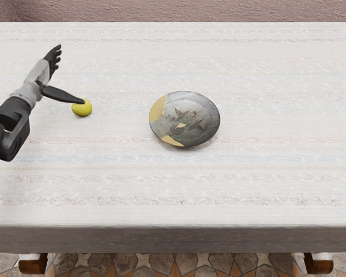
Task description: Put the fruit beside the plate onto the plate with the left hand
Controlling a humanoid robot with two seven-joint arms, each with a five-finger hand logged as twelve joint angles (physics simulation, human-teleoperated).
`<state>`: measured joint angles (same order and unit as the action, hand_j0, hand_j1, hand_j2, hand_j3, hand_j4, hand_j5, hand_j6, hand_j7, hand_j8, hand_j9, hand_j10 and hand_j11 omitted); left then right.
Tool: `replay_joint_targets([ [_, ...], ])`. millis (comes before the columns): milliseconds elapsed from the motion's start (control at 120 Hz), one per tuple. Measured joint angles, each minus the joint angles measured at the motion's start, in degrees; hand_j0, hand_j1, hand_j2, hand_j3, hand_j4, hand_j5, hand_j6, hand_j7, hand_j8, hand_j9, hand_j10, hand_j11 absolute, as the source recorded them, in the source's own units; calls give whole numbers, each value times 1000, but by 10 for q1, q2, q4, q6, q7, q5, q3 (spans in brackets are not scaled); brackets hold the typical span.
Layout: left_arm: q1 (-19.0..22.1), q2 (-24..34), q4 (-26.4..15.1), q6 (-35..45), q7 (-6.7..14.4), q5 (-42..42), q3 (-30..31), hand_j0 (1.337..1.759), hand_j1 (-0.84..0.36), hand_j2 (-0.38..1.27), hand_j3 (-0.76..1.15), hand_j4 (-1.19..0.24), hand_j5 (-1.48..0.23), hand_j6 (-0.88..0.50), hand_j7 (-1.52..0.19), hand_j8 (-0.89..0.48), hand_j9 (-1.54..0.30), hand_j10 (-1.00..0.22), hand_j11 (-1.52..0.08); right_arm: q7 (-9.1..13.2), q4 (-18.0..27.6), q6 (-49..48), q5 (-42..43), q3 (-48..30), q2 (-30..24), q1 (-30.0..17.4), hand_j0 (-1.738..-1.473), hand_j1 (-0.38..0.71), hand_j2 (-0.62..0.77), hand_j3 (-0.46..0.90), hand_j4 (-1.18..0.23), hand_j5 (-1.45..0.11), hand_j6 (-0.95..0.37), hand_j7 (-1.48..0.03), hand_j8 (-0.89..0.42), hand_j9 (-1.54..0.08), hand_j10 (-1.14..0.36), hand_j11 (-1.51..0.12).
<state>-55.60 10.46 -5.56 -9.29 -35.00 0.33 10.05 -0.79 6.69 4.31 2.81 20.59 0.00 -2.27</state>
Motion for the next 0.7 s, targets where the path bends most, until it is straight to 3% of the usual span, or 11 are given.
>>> replay_joint_targets([
  [200, -25, 2, 3, 0, 0, 74, 14, 1658, 336, 4, 0, -15, -16, -16, -16, -15, -16, -14, -16, 0, -2, 0, 0, 0, 0, -3, -1658, -349, 0, 0, 0, 0, 0, 0, 0, 0, 0, 0],
  [400, -50, -20, 23, 118, 0, 145, 192, 1658, 336, 4, 0, -15, -16, -15, -16, -15, -16, -14, -15, 0, -3, 0, 0, 0, 0, -3, -1658, -349, 0, 0, 0, 0, 0, 0, 0, 0, 0, 0],
  [700, -69, -35, 39, 171, 0, 186, 312, 1658, 338, 7, 0, -17, -16, -18, -16, -17, -16, -15, -16, 0, -3, 0, 0, 0, 0, -3, -1658, -349, 0, 0, 0, 0, 0, 0, 0, 0, 0, 0],
])
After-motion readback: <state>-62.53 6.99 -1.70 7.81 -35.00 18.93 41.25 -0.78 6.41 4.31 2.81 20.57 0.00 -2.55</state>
